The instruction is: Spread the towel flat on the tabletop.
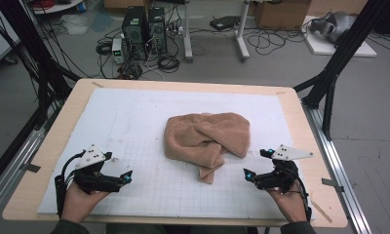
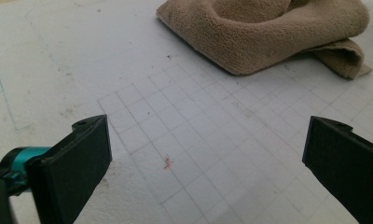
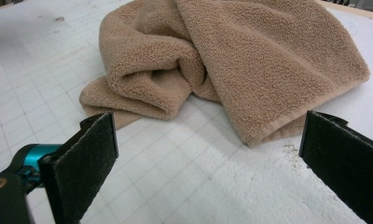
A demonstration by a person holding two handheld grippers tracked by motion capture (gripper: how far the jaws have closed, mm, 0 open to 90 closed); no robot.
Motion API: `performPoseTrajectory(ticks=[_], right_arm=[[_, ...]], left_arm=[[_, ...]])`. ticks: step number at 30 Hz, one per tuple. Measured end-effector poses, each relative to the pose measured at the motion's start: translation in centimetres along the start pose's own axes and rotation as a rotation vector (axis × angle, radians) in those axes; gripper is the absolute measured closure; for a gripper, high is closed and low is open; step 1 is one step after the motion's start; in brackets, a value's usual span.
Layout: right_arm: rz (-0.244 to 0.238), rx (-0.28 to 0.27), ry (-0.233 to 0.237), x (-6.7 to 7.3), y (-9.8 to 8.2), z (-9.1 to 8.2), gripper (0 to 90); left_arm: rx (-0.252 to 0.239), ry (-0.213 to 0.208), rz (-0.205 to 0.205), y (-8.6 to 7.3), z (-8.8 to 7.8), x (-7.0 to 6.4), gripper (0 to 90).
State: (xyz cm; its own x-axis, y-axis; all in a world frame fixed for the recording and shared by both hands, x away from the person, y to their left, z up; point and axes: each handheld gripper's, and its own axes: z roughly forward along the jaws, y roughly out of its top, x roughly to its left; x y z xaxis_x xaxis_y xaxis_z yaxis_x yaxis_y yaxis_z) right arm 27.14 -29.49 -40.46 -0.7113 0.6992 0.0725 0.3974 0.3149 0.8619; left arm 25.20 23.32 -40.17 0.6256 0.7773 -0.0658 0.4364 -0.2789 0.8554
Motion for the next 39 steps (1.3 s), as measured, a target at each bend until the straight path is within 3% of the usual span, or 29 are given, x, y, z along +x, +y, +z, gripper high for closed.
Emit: performPoseTrajectory(ticks=[10, 18, 19, 20, 23, 26, 27, 31, 35, 39], right_arm=[[0.02, 0.007, 0.003, -0.7, -0.6, -0.1, 3.5], [0.013, 0.011, 0.014, -0.6, -0.2, 0.1, 4.6], [0.007, 0.013, 0.014, -0.6, 0.1, 0.2, 4.8], [-0.008, 0.018, 0.014, -0.6, 0.7, 0.5, 5.1], [-0.024, 0.022, 0.013, -0.7, 1.5, 0.9, 5.7], [-0.043, 0.028, 0.028, -0.8, 2.7, 2.0, 10.3], [-0.049, 0.03, 0.038, -0.8, 3.0, 2.2, 16.5], [-0.087, 0.047, 0.048, -1.1, 4.1, 3.9, 21.8], [-0.109, 0.088, 0.048, -1.4, 4.4, 5.6, 29.5], [-0.107, 0.139, 0.038, -1.8, 4.1, 7.1, 36.7]], left_arm=[[0.005, -0.024, 0.014, 0.6, 0.8, 0.0, 1.7], [0.011, -0.075, 0.019, 1.4, 2.5, -1.2, 2.2], [0.014, -0.088, 0.011, 1.7, 2.8, -1.2, 3.0], [0.014, -0.102, 0.004, 2.0, 3.1, -1.3, 9.6], [0.016, -0.107, 0.009, 3.0, 4.0, -1.5, 14.0], [0.001, -0.139, 0.01, 3.8, 5.1, -1.8, 14.8], [0.0, -0.151, 0.007, 4.0, 5.5, -1.8, 16.6], [-0.005, -0.189, -0.001, 4.7, 7.4, -2.3, 25.6], [0.017, -0.199, 0.014, 5.1, 10.0, -3.0, 37.7], [0.082, -0.209, -0.01, 4.7, 12.8, -3.1, 39.1]])
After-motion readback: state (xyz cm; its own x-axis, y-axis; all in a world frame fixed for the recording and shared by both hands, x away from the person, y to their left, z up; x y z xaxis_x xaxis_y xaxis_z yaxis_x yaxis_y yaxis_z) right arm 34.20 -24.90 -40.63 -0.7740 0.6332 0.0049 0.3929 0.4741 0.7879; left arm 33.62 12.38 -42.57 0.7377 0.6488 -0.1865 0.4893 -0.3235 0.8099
